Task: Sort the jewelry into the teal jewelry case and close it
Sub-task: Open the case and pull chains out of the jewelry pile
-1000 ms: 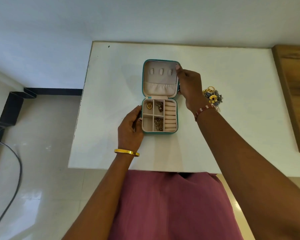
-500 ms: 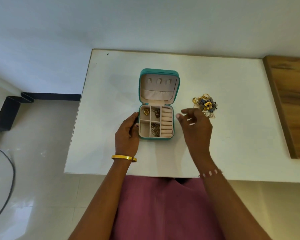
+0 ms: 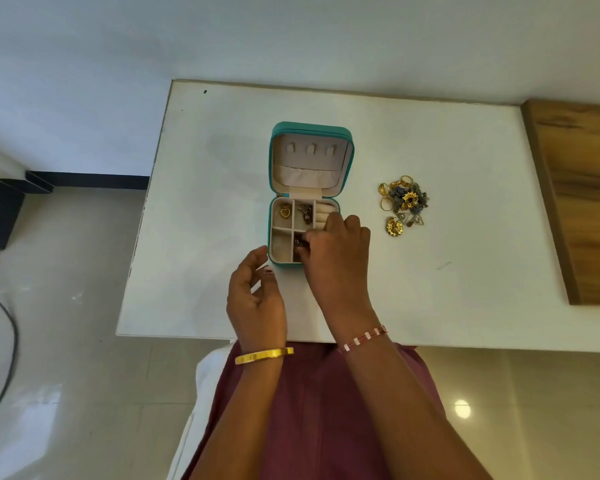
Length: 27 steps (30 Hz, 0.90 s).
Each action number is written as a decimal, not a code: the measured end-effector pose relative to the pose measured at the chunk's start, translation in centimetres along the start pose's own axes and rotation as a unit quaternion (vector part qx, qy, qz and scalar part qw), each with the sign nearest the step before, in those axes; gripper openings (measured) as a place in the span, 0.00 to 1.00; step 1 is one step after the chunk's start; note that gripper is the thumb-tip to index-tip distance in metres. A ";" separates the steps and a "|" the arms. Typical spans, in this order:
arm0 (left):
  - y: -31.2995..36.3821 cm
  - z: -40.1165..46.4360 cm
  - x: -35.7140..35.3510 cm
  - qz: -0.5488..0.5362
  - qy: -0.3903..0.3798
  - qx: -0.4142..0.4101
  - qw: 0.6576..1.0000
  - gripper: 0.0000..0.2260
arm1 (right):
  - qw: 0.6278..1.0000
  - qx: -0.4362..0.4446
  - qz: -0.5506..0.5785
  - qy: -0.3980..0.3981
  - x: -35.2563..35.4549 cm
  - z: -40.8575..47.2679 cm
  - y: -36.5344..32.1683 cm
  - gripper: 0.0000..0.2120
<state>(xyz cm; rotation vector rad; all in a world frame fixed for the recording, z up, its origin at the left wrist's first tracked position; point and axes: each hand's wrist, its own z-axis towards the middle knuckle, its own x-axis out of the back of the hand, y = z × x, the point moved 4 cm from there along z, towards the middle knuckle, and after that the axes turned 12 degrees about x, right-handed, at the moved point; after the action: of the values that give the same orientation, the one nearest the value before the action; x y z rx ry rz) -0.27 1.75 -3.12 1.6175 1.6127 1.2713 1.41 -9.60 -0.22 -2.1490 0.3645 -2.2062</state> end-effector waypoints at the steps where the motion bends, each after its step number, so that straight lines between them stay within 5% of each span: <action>1: -0.1 -0.1 0.0 0.006 -0.002 -0.009 1.000 0.13 | 1.000 0.004 -0.007 -0.015 0.2 0.2 -0.1 0.11; 7: -0.3 0.7 0.3 0.024 0.013 -0.040 0.999 0.14 | 0.998 0.016 -0.058 -0.026 0.4 0.7 -1.4 0.09; 13: -0.1 0.2 0.0 0.031 0.016 -0.065 0.997 0.14 | 0.999 0.021 0.023 -0.012 -0.6 0.6 -0.6 0.08; 16: 0.3 0.1 0.2 0.026 0.025 -0.081 0.996 0.18 | 0.987 -0.021 0.143 0.064 -0.3 0.4 0.7 0.06; 19: 0.5 -0.1 0.2 0.019 0.019 -0.103 0.994 0.13 | 0.916 -0.103 0.368 0.121 0.8 -0.4 1.9 0.02; 23: 1.0 -0.8 -0.1 0.013 -0.004 -0.148 0.989 0.10 | 0.790 -0.163 0.577 0.129 2.7 -1.7 2.8 0.07; 27: 1.6 -1.6 -0.8 0.034 -0.031 -0.199 0.979 0.11 | 0.698 -0.174 0.677 0.154 4.5 -3.0 2.9 0.07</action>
<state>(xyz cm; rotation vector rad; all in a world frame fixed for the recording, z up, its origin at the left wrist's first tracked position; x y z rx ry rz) -0.81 0.34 -1.28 1.4519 1.1808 1.4543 -2.13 -12.91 3.57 -0.7697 1.7505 -1.4682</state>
